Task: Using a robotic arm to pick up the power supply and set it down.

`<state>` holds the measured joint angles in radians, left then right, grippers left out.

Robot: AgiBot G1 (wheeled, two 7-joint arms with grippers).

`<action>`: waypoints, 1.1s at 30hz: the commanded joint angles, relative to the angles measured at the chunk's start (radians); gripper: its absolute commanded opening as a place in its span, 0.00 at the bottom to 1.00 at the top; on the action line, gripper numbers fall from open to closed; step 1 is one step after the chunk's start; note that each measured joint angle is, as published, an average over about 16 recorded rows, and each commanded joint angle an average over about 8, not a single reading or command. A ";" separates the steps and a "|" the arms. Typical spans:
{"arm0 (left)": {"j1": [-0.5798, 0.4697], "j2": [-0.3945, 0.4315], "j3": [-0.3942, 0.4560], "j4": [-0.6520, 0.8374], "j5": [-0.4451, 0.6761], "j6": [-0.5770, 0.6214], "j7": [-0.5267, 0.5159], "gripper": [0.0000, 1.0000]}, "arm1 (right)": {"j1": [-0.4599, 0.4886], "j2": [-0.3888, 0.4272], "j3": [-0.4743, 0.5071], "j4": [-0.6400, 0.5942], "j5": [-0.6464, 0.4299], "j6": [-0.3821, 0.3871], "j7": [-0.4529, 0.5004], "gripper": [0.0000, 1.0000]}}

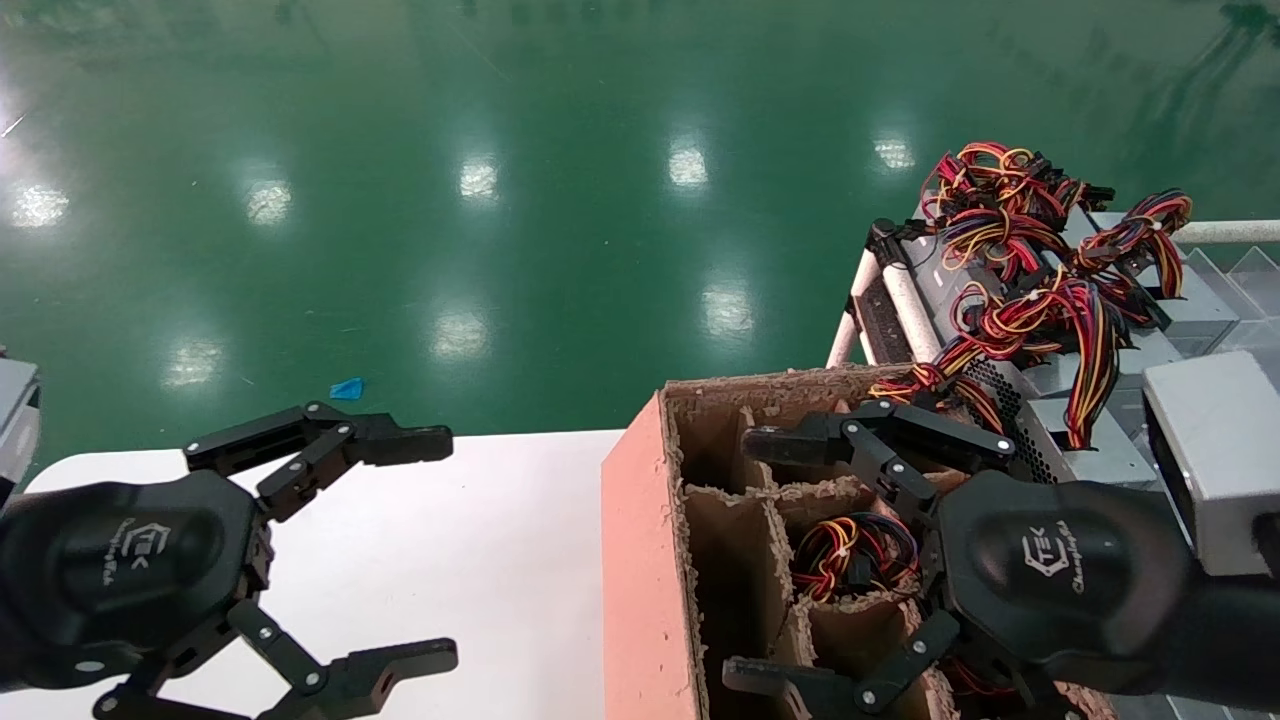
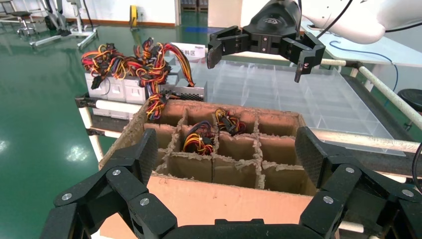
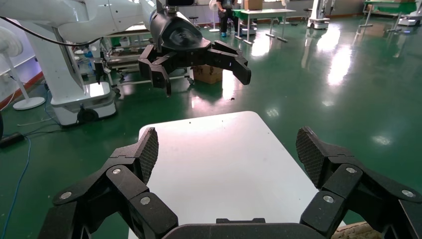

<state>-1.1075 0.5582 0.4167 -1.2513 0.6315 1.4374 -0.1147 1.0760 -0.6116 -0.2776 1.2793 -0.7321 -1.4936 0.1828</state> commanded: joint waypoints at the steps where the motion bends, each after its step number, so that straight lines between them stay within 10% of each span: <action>1: 0.000 0.000 0.000 0.000 0.000 0.000 0.000 1.00 | 0.000 0.000 0.000 0.000 0.000 0.000 0.000 1.00; 11: 0.000 0.000 0.000 0.000 0.000 0.000 0.000 1.00 | 0.000 0.000 0.000 0.000 0.000 0.000 0.000 1.00; 20: 0.000 0.000 0.000 0.000 0.000 0.000 0.000 0.00 | 0.002 0.004 -0.002 -0.001 -0.008 0.004 0.005 1.00; 33: 0.000 0.000 0.000 0.000 0.000 0.000 0.000 0.00 | 0.049 0.064 0.011 0.032 -0.229 0.206 -0.062 1.00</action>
<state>-1.1075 0.5582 0.4167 -1.2511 0.6315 1.4375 -0.1147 1.1265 -0.5559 -0.2772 1.3107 -0.9753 -1.2928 0.1162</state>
